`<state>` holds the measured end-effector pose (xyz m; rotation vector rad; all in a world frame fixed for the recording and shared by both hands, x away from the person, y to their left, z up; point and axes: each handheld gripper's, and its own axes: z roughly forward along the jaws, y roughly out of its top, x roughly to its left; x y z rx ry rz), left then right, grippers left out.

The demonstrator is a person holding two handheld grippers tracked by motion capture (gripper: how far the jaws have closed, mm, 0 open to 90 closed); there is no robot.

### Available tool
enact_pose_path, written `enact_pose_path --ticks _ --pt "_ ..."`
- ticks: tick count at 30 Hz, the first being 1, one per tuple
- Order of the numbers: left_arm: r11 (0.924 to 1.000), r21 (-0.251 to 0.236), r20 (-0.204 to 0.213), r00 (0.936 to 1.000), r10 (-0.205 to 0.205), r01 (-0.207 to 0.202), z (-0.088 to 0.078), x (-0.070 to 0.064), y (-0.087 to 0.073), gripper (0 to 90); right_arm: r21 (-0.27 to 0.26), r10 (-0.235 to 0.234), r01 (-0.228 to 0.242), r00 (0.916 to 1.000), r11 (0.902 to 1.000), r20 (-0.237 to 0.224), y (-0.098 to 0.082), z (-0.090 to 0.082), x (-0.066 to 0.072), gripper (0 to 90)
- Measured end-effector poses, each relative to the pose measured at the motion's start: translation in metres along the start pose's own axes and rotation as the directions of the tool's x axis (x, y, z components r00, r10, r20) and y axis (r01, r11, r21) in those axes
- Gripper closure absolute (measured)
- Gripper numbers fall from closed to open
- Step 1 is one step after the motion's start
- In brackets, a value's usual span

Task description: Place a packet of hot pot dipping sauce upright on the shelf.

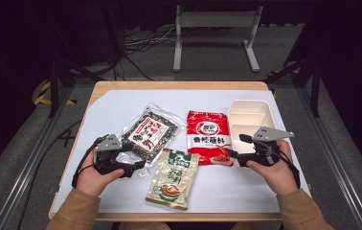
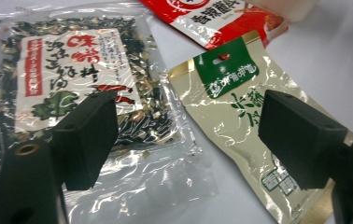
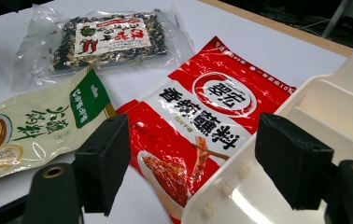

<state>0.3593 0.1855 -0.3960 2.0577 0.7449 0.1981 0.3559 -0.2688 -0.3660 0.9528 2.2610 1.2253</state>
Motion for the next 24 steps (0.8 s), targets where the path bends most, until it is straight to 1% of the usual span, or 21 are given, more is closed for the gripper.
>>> enact_pose_path --ticks 1,4,7,9,14,17,18,19,20,21,22,24 --pt "1.0000 0.002 0.012 0.9999 -0.005 0.005 0.001 -0.001 0.000 21.8 0.000 -0.004 0.004 1.0000 1.0000 -0.001 0.000 0.000 0.000 27.6" --pt "1.0000 0.002 0.027 0.9996 0.004 -0.004 0.005 -0.003 0.002 21.9 0.000 -0.006 0.006 1.0000 1.0000 -0.002 0.000 0.000 0.001 27.5" --pt "1.0000 0.005 0.035 0.9994 0.006 -0.006 0.010 -0.007 0.004 21.8 0.002 -0.010 0.010 0.9999 0.9999 -0.005 0.000 0.001 0.001 27.5" --pt "0.9999 0.003 0.040 0.9991 0.016 -0.016 0.014 -0.009 0.005 21.6 0.003 -0.013 0.013 0.9999 0.9999 -0.006 0.000 0.001 0.002 27.5" --pt "0.9997 0.000 0.049 0.9985 0.025 -0.025 0.019 -0.012 0.008 21.3 0.005 -0.020 0.020 0.9998 0.9998 -0.007 0.001 0.002 0.003 27.3" --pt "0.9997 -0.006 0.064 0.9977 0.025 -0.024 0.023 -0.014 0.010 21.3 0.005 -0.020 0.020 0.9998 0.9998 -0.008 0.001 0.002 0.003 27.3" --pt "0.9997 -0.009 0.070 0.9972 0.023 -0.023 0.024 -0.014 0.010 21.3 0.005 -0.020 0.020 0.9998 0.9998 -0.009 0.001 0.002 0.003 27.3" --pt "0.9994 -0.010 0.078 0.9964 0.035 -0.034 0.026 -0.015 0.012 21.3 0.006 -0.020 0.020 0.9998 0.9998 -0.010 0.001 0.002 0.003 27.3" --pt "0.9995 -0.011 0.079 0.9964 0.031 -0.030 0.028 -0.016 0.012 21.3 0.006 -0.020 0.020 0.9997 0.9998 -0.011 0.001 0.002 0.003 27.3" --pt "0.9993 -0.014 0.086 0.9957 0.035 -0.034 0.030 -0.017 0.014 21.4 0.006 -0.022 0.022 0.9997 0.9997 -0.011 0.001 0.002 0.004 27.2" --pt "0.9986 -0.015 0.094 0.9942 0.052 -0.051 0.034 -0.016 0.015 21.3 0.006 -0.024 0.024 0.9996 0.9997 -0.012 0.001 0.002 0.004 27.3" --pt "0.9987 -0.012 0.107 0.9930 0.050 -0.049 0.040 -0.018 0.016 21.6 0.007 -0.027 0.027 0.9995 0.9996 -0.015 0.001 0.003 0.005 27.3"
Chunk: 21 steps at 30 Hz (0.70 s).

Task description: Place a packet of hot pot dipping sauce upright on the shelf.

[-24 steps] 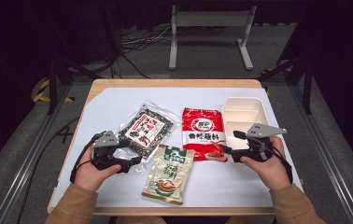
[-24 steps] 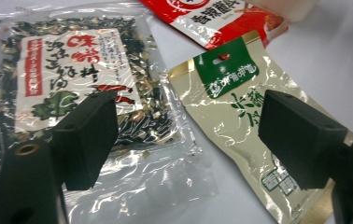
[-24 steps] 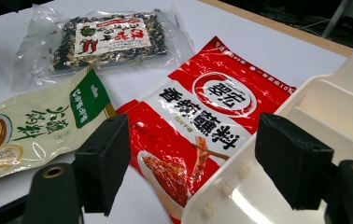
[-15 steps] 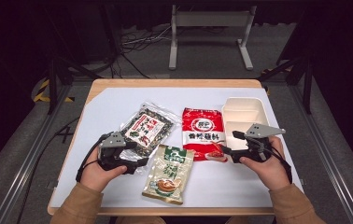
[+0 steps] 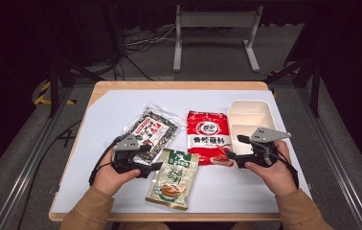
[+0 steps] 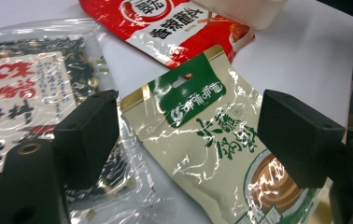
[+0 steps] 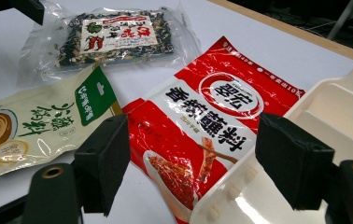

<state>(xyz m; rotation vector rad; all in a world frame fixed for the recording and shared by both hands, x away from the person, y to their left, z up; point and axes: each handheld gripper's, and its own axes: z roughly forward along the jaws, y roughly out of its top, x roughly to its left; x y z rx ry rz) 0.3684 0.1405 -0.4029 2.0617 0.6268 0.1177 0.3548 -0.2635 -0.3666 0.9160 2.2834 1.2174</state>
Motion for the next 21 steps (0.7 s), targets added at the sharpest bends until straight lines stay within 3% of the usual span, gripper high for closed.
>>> enact_pose_path --ticks 11,21 --pt "0.9991 0.020 0.018 0.9991 0.038 -0.038 0.026 0.010 0.008 22.9 -0.004 -0.017 0.017 0.9993 0.9998 -0.033 0.000 0.002 0.001 29.8" --pt "0.9986 0.035 0.055 0.9977 0.039 -0.041 0.050 0.017 0.017 21.4 -0.003 -0.013 0.013 0.9993 0.9999 -0.034 -0.003 -0.002 0.002 29.5"
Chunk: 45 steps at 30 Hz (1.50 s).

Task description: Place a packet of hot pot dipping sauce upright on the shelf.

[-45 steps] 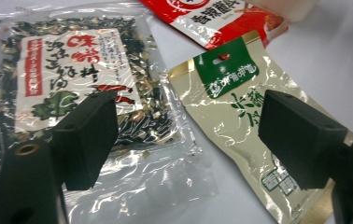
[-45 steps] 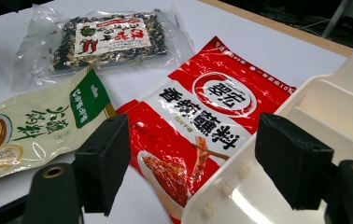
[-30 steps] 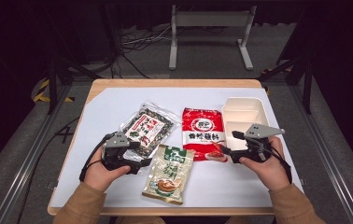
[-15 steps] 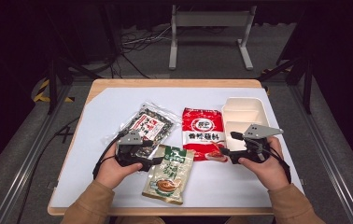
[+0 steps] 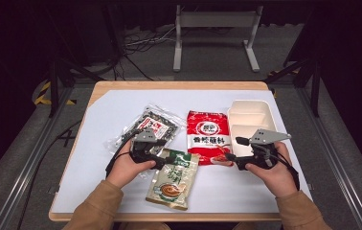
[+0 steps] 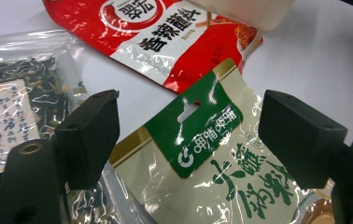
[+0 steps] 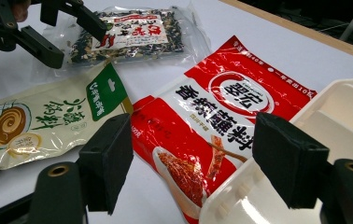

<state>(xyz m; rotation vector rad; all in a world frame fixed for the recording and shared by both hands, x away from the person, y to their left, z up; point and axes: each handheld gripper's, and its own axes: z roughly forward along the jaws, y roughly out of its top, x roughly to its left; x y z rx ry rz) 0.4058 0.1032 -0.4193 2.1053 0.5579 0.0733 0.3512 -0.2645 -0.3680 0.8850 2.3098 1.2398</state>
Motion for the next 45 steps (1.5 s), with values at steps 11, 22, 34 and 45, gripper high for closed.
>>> enact_pose_path --ticks 11,22,34,45 --pt "0.9998 0.018 0.031 0.9995 0.000 -0.001 0.016 0.005 0.001 21.1 -0.003 0.021 -0.021 0.9996 0.9998 0.018 -0.006 -0.010 0.001 28.5" --pt "0.9986 0.053 0.056 0.9984 0.004 -0.007 0.027 0.008 -0.003 23.6 -0.009 0.017 -0.016 0.9997 0.9998 0.019 -0.007 -0.013 0.004 28.5" --pt "0.9956 0.093 0.029 0.9995 -0.015 0.012 0.032 0.015 -0.008 23.0 -0.001 0.020 -0.020 0.9997 0.9998 0.016 -0.009 -0.013 0.006 28.2" --pt "0.9918 0.119 0.005 0.9989 0.046 -0.046 0.034 0.013 -0.008 29.4 0.009 0.016 -0.016 0.9998 0.9998 0.011 -0.010 -0.011 0.007 27.9"
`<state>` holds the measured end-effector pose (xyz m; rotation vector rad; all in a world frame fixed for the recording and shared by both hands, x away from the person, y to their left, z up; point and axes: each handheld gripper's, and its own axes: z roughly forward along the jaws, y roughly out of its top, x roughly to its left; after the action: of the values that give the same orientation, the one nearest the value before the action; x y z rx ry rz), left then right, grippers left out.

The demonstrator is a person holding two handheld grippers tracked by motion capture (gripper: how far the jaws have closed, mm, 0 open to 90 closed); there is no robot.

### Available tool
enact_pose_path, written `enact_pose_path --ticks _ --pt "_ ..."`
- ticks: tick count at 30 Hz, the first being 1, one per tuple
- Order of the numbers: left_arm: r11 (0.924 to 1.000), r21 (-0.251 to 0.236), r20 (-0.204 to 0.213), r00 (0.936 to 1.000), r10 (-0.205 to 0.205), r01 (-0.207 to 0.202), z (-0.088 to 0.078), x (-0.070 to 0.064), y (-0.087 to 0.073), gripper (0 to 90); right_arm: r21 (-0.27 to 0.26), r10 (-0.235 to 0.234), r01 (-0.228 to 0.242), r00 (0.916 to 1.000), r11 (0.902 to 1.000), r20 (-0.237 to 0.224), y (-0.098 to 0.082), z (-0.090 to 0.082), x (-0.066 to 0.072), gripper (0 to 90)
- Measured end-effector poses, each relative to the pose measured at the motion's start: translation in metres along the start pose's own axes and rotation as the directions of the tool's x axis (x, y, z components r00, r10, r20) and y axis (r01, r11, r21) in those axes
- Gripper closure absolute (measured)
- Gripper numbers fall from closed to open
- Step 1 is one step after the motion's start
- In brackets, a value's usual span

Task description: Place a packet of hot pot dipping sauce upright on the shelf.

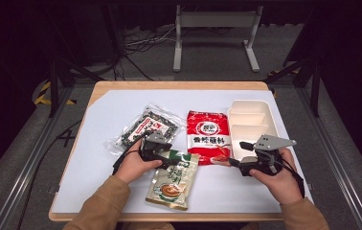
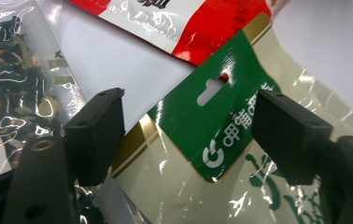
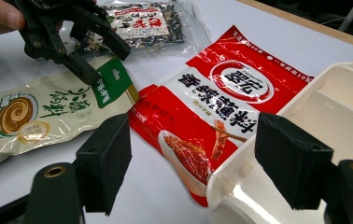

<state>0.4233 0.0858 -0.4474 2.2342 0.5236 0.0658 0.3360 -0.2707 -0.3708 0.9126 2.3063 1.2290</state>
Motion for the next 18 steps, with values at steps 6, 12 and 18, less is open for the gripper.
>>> enact_pose_path --ticks 6,12,18 --pt "0.9950 0.079 -0.052 0.9965 0.066 -0.062 0.0034 -0.0066 -0.0001 45.6 0.011 -0.010 0.010 0.9999 0.9999 0.007 -0.0005 0.0007 0.0000 28.4" --pt "0.9937 0.081 -0.070 0.9941 0.083 -0.077 0.0022 -0.0077 -0.0011 52.4 0.015 -0.017 0.017 0.9998 0.9998 0.008 -0.0005 0.0008 0.0003 28.5" --pt "0.9972 0.056 -0.003 0.9988 0.049 -0.049 0.0060 -0.0109 -0.0034 30.0 0.015 -0.009 0.009 1.0000 0.9999 0.000 -0.0004 0.0014 0.0010 27.0"
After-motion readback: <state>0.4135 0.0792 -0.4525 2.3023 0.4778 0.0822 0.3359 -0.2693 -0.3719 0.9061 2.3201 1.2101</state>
